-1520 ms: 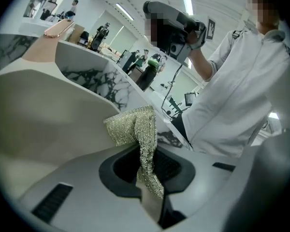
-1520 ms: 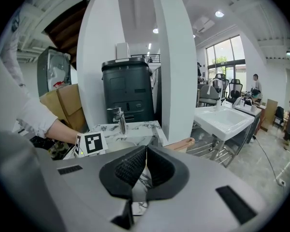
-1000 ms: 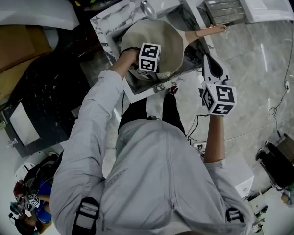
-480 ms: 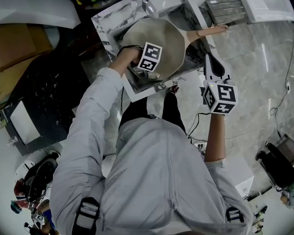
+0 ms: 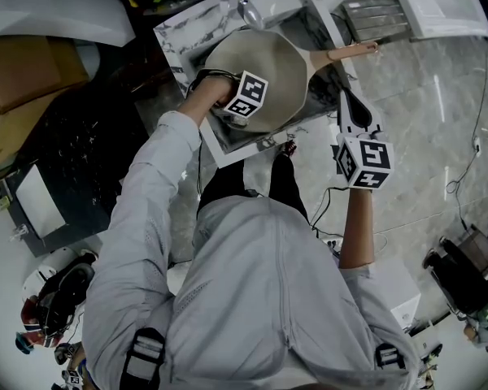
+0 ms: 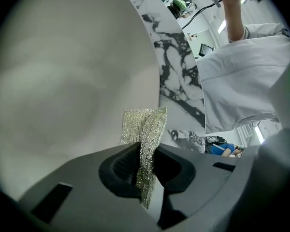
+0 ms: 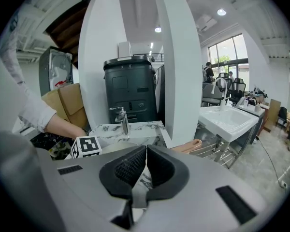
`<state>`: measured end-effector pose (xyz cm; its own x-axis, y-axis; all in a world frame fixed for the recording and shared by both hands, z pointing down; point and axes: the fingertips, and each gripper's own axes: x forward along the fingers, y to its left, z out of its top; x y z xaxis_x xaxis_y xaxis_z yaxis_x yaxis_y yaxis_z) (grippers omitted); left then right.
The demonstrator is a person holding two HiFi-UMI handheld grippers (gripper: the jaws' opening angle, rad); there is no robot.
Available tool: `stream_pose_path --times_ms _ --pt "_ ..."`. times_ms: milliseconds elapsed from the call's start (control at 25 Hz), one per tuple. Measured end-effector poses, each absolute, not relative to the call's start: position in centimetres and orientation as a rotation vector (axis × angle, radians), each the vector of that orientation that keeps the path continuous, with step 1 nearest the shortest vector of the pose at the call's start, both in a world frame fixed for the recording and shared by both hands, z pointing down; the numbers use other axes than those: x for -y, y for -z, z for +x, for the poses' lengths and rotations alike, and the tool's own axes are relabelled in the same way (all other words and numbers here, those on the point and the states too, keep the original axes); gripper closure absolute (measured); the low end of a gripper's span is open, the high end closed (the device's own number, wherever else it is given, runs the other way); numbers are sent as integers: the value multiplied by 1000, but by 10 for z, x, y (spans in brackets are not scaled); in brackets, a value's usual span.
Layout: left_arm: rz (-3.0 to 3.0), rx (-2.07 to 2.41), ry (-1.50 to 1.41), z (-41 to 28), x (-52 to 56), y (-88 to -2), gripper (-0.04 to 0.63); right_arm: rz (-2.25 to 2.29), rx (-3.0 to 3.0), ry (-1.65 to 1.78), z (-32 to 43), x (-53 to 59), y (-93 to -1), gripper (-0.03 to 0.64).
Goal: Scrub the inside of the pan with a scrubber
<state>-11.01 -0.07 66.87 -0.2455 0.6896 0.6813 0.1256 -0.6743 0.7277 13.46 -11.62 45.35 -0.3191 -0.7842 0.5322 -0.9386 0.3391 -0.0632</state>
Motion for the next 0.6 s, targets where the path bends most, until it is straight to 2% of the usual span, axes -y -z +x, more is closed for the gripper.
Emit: stream_pose_path --times_ms 280,600 --pt "1533 -883 -2167 -134 24 -677 535 1506 2197 -513 133 114 -455 581" --pt "1568 -664 -2250 -143 52 -696 535 1507 2195 -531 133 115 -457 581"
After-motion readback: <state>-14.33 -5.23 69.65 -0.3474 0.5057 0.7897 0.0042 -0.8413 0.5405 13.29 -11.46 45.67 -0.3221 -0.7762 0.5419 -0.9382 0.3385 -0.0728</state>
